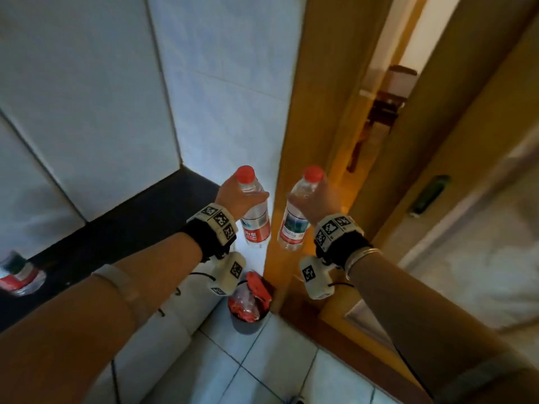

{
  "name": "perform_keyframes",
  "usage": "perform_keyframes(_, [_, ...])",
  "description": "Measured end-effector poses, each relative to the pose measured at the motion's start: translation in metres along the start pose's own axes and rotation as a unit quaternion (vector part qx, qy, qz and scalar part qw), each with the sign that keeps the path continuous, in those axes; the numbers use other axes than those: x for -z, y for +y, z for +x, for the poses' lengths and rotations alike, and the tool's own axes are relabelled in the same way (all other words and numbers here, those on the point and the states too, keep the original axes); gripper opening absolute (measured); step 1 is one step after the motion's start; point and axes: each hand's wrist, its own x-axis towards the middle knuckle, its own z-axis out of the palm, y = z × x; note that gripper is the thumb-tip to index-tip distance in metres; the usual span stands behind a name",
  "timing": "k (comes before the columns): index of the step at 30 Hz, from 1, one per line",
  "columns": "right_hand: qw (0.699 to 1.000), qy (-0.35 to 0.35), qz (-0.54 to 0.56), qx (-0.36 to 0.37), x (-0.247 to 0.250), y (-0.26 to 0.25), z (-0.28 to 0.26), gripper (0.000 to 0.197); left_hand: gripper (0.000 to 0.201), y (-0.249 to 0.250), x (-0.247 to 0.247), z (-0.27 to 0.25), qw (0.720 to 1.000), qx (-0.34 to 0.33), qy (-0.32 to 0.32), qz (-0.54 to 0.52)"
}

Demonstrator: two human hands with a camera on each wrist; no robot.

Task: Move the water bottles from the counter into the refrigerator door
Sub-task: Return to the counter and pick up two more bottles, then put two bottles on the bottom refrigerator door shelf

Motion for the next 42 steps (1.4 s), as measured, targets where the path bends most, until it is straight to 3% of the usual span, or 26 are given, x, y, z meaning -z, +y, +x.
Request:
perform_keyframes(10, [0.977,0.172,0.007,-0.123,0.188,0.142,-0.040,0.060,0.023,0.087,-0.216,-0.043,0.979,-0.067,-0.191,-0.002])
perform_keyframes(13, [0.966,0.210,0.005,-0.151,0.245,0.184,-0.061,0.059,0.018,0.115,-0.286,-0.070,0.958,-0.073,-0.276,-0.003])
perform_keyframes(17, [0.944,0.269,-0.011,-0.189,0.314,0.236,-0.097,0.061,0.038,0.146,-0.370,-0.107,0.937,-0.082,-0.339,-0.019])
perform_keyframes(21, [0.913,0.328,-0.003,-0.241,0.372,0.284,-0.139,0.064,0.029,0.175,-0.444,-0.150,0.911,-0.143,-0.387,-0.009])
perform_keyframes(25, [0.872,0.384,-0.029,-0.302,0.420,0.321,-0.187,0.065,0.030,0.197,-0.507,-0.194,0.868,-0.201,-0.453,0.013])
perform_keyframes(33, [0.772,0.510,-0.012,-0.379,0.485,0.373,-0.282,0.060,0.037,0.234,-0.611,-0.291,0.774,-0.248,-0.582,0.009])
perform_keyframes(38, [0.693,0.598,-0.003,-0.402,0.514,0.395,-0.335,0.059,0.033,0.258,-0.665,-0.356,0.687,-0.312,-0.656,0.012])
perform_keyframes(42, [0.638,0.626,-0.028,-0.448,0.540,0.405,-0.374,0.051,0.035,0.279,-0.700,-0.409,0.625,-0.321,-0.712,0.009])
